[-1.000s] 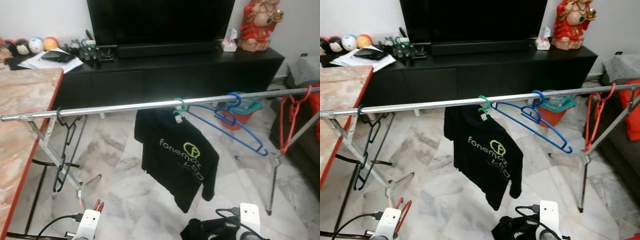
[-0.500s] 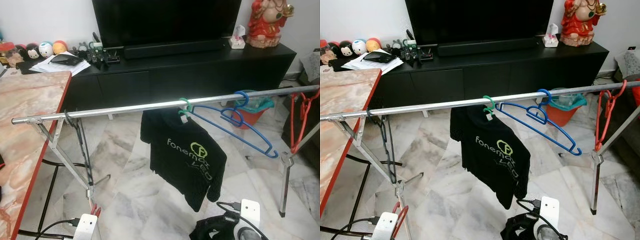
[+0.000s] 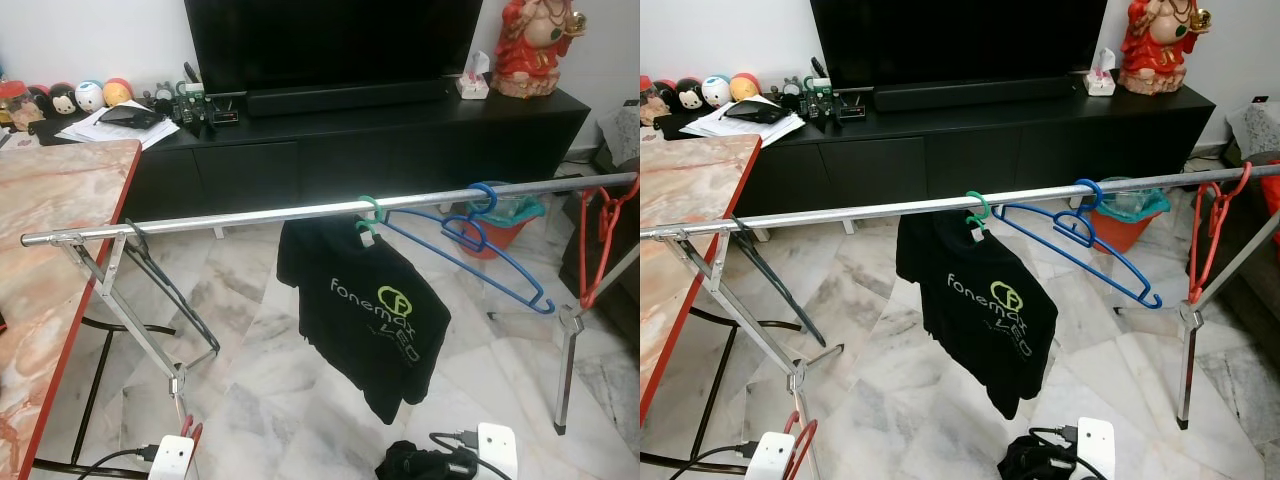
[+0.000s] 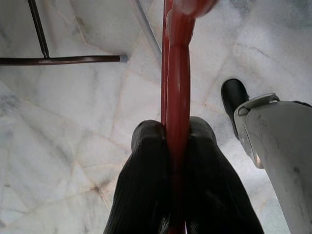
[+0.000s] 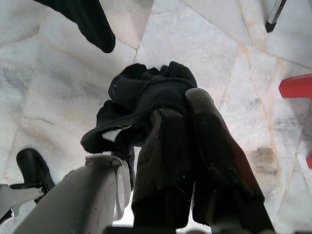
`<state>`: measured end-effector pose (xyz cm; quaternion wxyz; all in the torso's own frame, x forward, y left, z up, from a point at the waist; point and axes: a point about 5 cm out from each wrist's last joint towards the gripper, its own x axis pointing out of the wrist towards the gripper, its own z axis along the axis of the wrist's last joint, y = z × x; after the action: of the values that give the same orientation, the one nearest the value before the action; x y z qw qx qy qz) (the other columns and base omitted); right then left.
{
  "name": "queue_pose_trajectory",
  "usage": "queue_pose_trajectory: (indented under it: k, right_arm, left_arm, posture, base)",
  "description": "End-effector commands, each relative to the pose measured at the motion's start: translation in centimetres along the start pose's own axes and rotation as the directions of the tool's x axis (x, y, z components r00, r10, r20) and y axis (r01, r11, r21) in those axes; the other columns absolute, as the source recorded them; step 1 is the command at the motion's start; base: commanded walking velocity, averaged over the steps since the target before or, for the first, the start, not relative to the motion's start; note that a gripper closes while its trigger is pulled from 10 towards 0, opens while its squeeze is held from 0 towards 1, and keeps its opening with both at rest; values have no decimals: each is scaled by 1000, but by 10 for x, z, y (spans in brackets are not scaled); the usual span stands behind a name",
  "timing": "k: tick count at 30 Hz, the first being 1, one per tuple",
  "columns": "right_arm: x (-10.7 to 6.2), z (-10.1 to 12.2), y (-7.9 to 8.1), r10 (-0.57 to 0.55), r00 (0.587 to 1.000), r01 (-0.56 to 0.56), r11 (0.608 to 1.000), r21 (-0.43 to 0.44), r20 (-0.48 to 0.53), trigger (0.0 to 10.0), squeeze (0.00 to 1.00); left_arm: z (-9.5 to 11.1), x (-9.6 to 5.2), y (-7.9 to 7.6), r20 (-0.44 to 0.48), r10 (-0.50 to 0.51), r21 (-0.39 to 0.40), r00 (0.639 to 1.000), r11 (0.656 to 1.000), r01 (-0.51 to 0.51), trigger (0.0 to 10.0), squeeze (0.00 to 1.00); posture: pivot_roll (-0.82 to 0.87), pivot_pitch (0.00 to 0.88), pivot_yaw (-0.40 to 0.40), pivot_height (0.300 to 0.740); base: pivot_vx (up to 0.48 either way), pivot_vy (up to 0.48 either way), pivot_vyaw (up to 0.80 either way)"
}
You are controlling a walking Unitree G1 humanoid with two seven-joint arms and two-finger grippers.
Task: Hang hanger
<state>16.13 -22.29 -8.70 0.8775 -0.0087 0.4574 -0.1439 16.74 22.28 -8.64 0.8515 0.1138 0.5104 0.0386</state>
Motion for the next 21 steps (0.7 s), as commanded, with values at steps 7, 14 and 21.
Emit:
queue_pose_trajectory:
  k: [7, 14, 21]
  right_arm:
    - [0, 0, 7, 12, 1000, -12, 1000, -5, -1, 10000, 0]
    - [0, 2, 8, 12, 1000, -12, 1000, -3, 11, 10000, 0]
    - [0, 2, 9, 11, 1000, -11, 1000, -4, 10, 10000, 0]
  left_arm:
    - [-4, 0, 4, -18, -1, 13, 1000, 1000, 1, 10000, 0]
    - [-2, 0, 3, -15, -8, 23, 1000, 1000, 9, 10000, 0]
    - [-2, 0, 1, -18, -18, 35, 1000, 999, 19, 10000, 0]
  posture:
    - [-116, 0, 11, 740]
    - [-114, 0, 8, 740]
    - [-107, 0, 7, 740]
  base:
    - [-249, 0, 0]
    - [-262, 0, 0]
    - [-269, 0, 0]
